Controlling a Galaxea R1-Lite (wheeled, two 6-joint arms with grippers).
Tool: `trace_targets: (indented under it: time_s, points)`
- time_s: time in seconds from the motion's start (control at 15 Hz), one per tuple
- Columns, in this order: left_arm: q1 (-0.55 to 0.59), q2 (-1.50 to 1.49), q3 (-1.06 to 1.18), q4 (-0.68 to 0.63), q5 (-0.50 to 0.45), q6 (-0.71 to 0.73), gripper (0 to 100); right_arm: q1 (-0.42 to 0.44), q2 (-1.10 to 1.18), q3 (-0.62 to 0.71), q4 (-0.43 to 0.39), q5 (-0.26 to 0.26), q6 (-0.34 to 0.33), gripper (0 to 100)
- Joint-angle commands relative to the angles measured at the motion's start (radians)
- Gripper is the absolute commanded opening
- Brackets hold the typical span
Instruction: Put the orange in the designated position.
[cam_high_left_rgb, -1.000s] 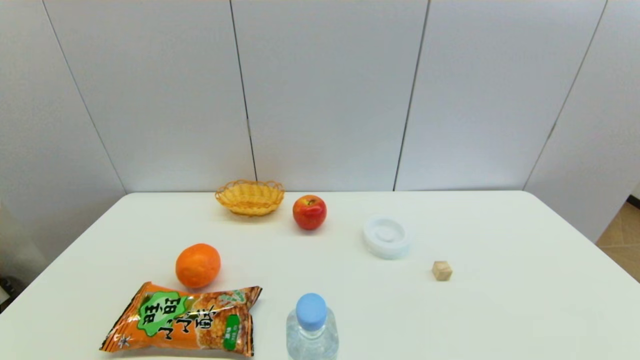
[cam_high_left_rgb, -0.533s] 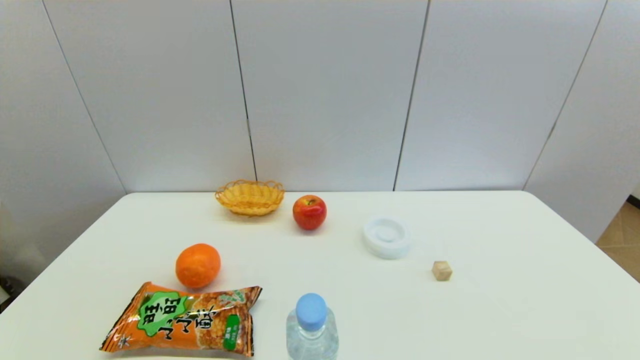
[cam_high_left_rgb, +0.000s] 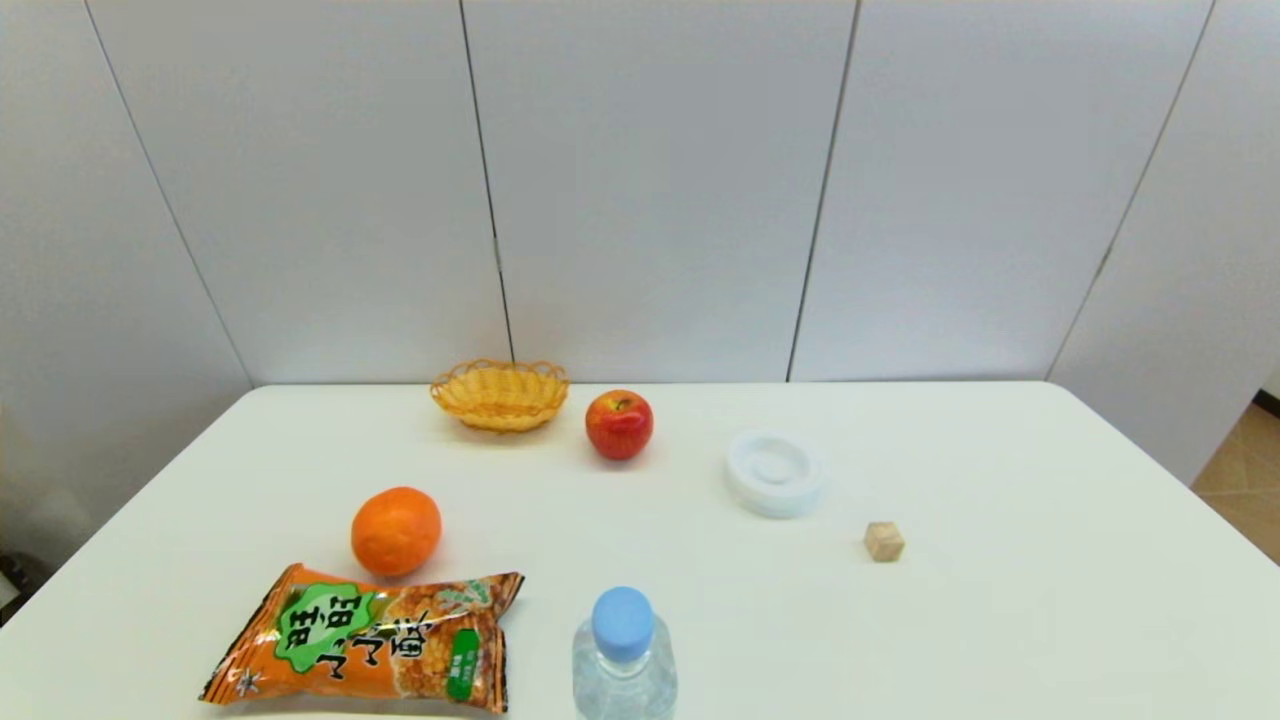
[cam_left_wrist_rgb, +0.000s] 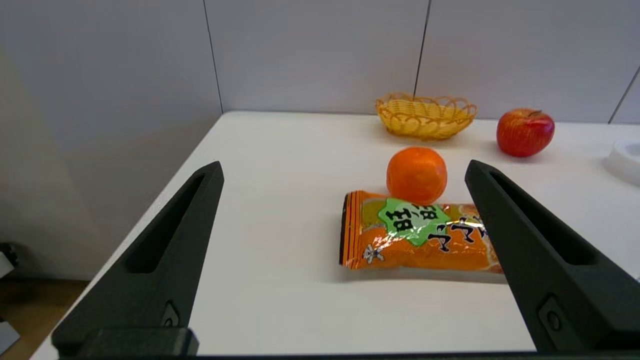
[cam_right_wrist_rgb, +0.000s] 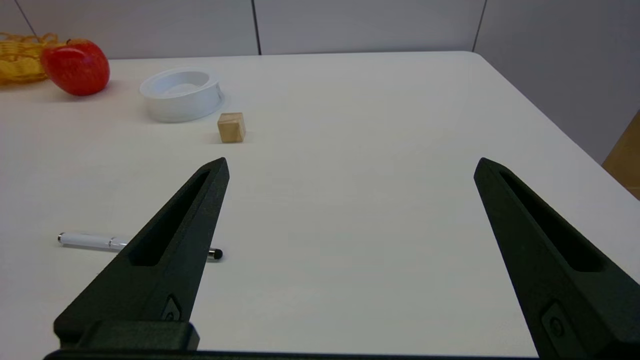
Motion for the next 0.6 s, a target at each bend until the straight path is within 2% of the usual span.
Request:
trace_targets:
  time_s: [0.07,0.4,0.6]
  points:
    - [0.0,-0.002,0.124,-0.107,-0.02,0.005,100,0.0,0.001,-0.001,0.0,0.0,-0.001,100]
    - [0.001,-0.002,0.269,-0.284,-0.095,0.016,100,0.0,0.001,-0.001,0.0,0.0,0.0,100]
    - [0.0,-0.002,0.286,-0.293,-0.097,0.014,100,0.0,0.001,0.001,0.0,0.0,0.0,100]
